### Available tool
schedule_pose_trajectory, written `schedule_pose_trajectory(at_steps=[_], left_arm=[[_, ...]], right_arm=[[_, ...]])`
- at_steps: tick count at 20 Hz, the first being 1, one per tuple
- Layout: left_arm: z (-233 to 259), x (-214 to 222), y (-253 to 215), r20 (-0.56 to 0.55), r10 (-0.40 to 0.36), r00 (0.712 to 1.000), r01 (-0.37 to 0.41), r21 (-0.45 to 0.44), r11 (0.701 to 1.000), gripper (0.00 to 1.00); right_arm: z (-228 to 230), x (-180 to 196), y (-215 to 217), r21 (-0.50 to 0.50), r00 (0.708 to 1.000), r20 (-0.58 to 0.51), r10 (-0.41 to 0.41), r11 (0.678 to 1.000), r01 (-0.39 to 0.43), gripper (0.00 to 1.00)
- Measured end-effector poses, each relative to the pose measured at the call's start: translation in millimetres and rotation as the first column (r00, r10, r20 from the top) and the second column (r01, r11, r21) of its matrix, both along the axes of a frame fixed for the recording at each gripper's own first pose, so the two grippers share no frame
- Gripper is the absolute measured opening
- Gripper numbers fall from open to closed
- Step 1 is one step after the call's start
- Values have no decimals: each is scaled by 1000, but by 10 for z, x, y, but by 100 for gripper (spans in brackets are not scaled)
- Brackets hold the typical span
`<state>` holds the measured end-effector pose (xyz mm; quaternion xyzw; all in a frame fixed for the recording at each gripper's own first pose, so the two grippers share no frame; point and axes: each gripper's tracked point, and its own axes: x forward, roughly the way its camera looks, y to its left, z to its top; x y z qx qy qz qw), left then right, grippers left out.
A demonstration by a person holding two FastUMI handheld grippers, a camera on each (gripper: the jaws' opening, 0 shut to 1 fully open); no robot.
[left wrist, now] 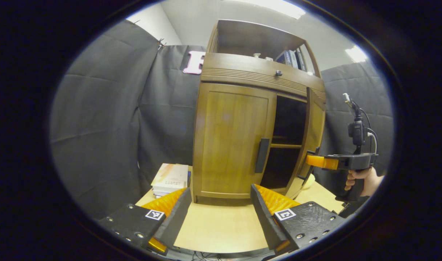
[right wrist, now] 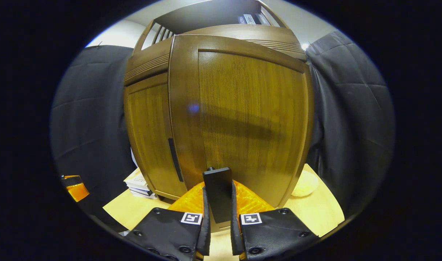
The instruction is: Open the right door of the double-door shoe cabinet with the right hand, and open the left door with the left hand.
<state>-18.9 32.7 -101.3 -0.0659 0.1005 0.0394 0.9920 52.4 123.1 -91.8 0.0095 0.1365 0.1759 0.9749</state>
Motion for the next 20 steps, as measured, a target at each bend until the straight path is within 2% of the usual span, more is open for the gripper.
schedule_pose_trajectory(at_steps=[5, 15, 20], left_arm=[[-13, -4, -67, -2, -25, 1000, 25, -15, 1000, 96], [-46, 13, -191, -19, -97, 995, 97, -11, 995, 94], [-54, 6, -259, -28, -144, 989, 144, 0, 990, 93]], right_arm=[[4, -188, -267, 0, 1000, -10, -23, 1000, 23, 24], [-101, -454, -812, -13, 996, -38, -86, 996, 85, 24], [-296, -487, -1217, 1, 983, -96, -158, 987, 159, 24]])
